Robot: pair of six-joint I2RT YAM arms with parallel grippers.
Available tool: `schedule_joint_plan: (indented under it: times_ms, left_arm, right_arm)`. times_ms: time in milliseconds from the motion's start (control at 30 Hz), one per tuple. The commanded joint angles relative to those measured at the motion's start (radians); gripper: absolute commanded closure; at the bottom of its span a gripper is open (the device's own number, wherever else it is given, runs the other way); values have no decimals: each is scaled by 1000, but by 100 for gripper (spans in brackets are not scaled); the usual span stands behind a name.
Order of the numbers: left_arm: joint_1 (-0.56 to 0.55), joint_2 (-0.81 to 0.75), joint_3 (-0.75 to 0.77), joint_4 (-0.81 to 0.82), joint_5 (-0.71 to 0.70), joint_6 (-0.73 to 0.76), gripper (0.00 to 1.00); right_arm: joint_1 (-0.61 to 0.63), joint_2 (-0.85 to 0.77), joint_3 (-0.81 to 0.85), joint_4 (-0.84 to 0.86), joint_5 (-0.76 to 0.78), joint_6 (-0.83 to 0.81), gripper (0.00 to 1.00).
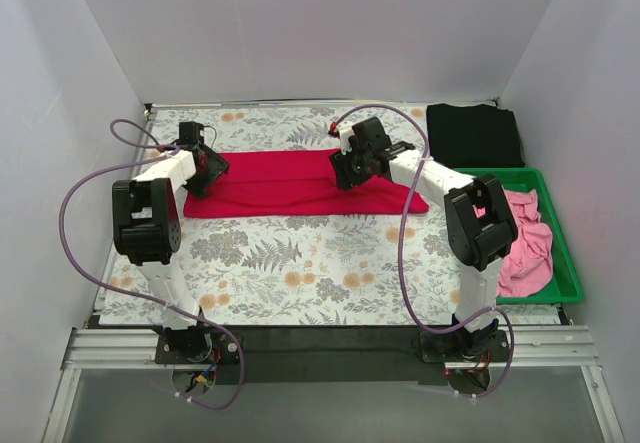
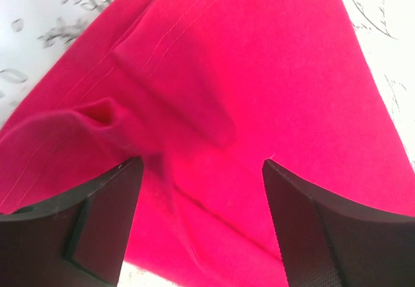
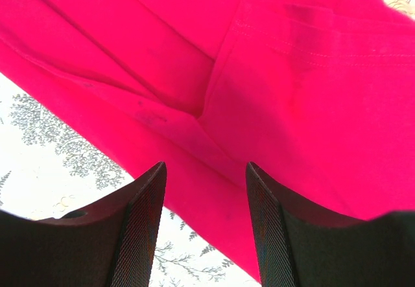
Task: Fold and stack the t-shirts
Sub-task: Fold the tshirt
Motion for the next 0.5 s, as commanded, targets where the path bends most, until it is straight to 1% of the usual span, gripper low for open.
schedule_joint_plan:
  times_ms: [0,33,100,133,233,267,333,400,467]
  left_arm:
    - [2,31,61,1,6,-23,33]
    - [2,47,92,-7,7,-26,37]
    - [2,58,117,-13,3,-33,40]
    - [2,63,132,-12,-7,-35,45]
    - [3,75,157,-15,-13,-36,54]
    - [3,84,169,-16,-7,-35,59]
    - [3,87,174,-22,-5,-35,64]
    - [3,86,169,-27,-11,-35,71]
    - [3,80,166,-29,-16,-32,74]
  right_arm:
    - [8,10,59,-4,16,-34,50]
    - [15,10,62,-4,16,-41,50]
    - [16,14,70,-4,16,-50,50]
    - [18,16,76,-4,13,-61,50]
    - [19,23,83,-6,-2,-96,50]
    - [19,31,88,-6,-11,-109,50]
    - [21,37,96,-12,-43,-129,50]
    - [24,48,108,-19,-66,-156,51]
    - [25,60,117,-21,-88,-178,52]
